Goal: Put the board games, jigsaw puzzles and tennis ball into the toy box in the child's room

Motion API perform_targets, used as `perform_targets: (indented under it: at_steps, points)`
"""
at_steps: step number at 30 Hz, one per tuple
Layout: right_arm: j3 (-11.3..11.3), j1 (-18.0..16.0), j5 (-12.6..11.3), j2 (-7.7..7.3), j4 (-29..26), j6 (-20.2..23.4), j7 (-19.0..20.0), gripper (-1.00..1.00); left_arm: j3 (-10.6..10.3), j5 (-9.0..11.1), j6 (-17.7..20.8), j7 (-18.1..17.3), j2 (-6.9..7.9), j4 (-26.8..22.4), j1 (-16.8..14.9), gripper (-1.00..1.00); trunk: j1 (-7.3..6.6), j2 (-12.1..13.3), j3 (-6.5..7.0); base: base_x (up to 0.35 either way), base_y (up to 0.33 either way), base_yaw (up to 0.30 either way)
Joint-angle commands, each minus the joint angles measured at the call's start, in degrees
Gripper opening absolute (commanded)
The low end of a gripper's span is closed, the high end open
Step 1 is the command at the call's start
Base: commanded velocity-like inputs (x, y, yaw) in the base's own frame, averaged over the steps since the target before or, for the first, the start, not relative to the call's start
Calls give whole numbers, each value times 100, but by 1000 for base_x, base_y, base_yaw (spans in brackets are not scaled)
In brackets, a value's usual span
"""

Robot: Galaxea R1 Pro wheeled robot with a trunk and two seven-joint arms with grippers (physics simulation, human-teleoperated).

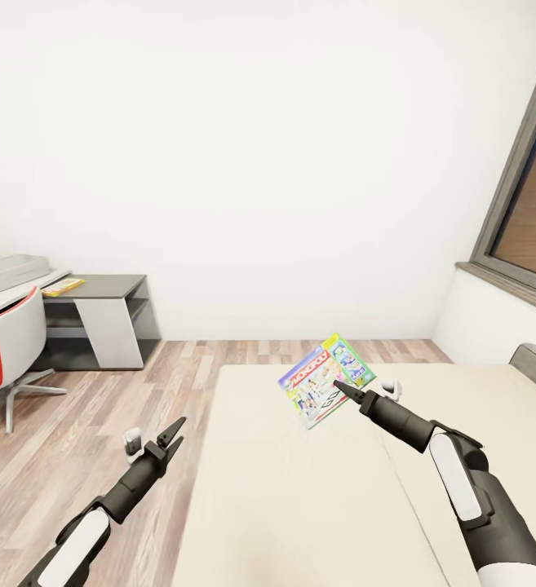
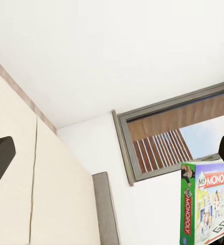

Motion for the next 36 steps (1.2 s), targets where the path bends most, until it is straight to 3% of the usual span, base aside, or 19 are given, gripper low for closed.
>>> perform_targets:
  at_steps: [1, 36]
  points:
    - [-7, -6, -49, 2, -2, 48, 16, -100, -12, 61, 47, -12, 5, 3, -7, 100, 4, -13, -13, 0, 245, 0]
    - [-13, -6, -49, -1, -2, 45, 2, -100, -9, 61, 38, -17, 5, 3, -6, 100, 4, -13, -13, 0, 244, 0]
